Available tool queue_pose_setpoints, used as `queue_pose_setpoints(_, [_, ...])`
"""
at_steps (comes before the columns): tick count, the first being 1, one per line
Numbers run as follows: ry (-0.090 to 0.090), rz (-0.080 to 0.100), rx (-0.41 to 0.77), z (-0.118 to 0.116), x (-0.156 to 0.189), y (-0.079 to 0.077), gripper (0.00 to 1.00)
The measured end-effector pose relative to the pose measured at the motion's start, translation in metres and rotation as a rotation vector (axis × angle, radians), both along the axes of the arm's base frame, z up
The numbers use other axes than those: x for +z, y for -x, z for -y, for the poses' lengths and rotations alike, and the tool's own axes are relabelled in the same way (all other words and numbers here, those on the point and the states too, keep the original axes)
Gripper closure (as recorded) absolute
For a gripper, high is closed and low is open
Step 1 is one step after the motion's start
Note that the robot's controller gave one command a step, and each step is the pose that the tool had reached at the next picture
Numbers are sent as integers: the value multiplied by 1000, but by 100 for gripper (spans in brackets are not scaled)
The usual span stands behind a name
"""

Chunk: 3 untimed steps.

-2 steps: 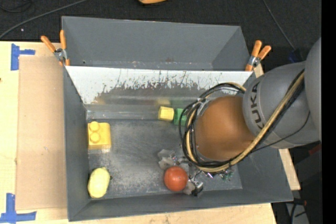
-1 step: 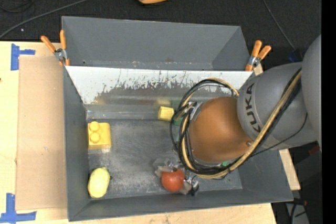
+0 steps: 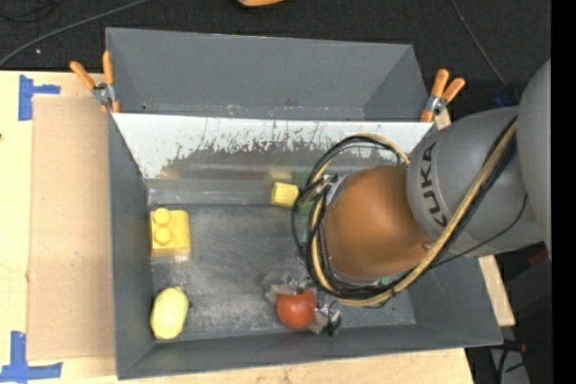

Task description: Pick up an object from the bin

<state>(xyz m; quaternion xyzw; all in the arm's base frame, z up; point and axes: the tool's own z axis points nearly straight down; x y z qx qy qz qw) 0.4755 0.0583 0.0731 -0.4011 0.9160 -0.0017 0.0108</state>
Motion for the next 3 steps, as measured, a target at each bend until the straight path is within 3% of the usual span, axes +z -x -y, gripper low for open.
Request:
queue_pose_setpoints(2, [0, -18, -1, -1, 30, 5, 100])
queue_pose_setpoints(3, [-1, -10, -3, -1, 60, 3, 100])
